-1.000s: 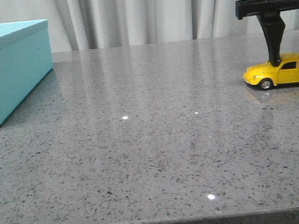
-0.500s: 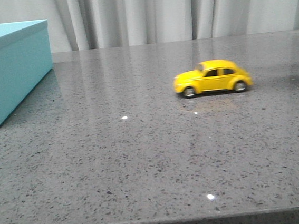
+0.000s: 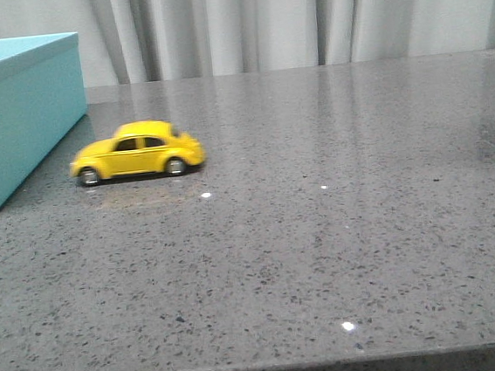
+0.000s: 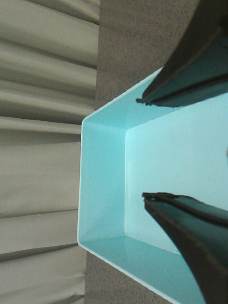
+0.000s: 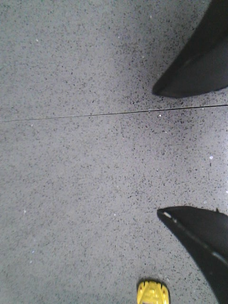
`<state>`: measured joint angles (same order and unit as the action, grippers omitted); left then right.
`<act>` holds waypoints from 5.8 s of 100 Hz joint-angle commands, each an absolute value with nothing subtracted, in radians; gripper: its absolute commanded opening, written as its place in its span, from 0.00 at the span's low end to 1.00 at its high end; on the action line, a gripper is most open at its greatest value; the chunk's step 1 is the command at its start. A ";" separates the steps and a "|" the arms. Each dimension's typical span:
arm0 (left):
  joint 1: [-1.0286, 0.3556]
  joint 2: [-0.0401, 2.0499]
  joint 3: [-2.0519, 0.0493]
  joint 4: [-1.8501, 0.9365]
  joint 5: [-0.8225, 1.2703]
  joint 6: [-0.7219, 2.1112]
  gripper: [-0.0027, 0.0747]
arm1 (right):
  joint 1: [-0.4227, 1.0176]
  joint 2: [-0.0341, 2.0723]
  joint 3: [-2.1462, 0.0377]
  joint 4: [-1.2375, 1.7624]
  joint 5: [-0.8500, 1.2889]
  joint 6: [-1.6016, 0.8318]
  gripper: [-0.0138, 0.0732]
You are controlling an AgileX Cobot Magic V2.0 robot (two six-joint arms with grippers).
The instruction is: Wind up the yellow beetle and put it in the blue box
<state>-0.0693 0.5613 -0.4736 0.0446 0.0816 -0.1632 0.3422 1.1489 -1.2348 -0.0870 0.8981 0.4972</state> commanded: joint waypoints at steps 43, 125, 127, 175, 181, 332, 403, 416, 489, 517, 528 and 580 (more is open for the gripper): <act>-0.253 0.705 -0.690 0.211 0.120 -0.158 0.60 | 0.343 0.959 -1.135 -0.097 0.784 0.484 0.72; -0.556 1.328 -1.309 0.180 0.616 0.469 0.67 | 0.343 0.910 -1.135 -0.051 0.760 0.484 0.72; -0.556 1.340 -1.325 0.154 0.643 0.516 0.67 | 0.343 0.910 -1.135 -0.051 0.761 0.483 0.72; -0.548 1.594 -1.487 0.024 0.954 0.853 0.67 | 0.343 0.890 -1.135 -0.050 0.778 0.483 0.72; -0.548 1.619 -1.487 0.032 0.966 0.853 0.67 | 0.343 0.890 -1.135 -0.050 0.785 0.483 0.72; -0.492 1.697 -1.676 -0.106 0.980 0.820 0.30 | 0.343 0.882 -1.135 -0.037 0.808 0.483 0.72; -0.066 1.596 -1.810 -0.035 1.062 0.042 0.30 | 0.343 0.882 -1.135 -0.037 0.792 0.483 0.72; -0.032 1.596 -1.720 -0.035 1.030 0.040 0.30 | 0.343 0.882 -1.135 -0.037 0.792 0.483 0.72; 0.006 1.596 -1.409 -0.055 0.845 0.040 0.71 | 0.343 0.882 -1.135 -0.037 0.793 0.483 0.72; 0.006 1.565 -1.409 -0.057 0.780 0.040 0.73 | 0.343 0.882 -1.135 -0.070 0.781 0.483 0.72; 0.006 1.519 -1.409 -0.057 0.724 0.040 0.70 | 0.343 0.879 -1.135 -0.122 0.779 0.483 0.72; 0.004 1.157 -1.165 -0.083 0.507 0.052 0.01 | 0.343 0.630 -0.874 -0.356 0.589 0.483 0.08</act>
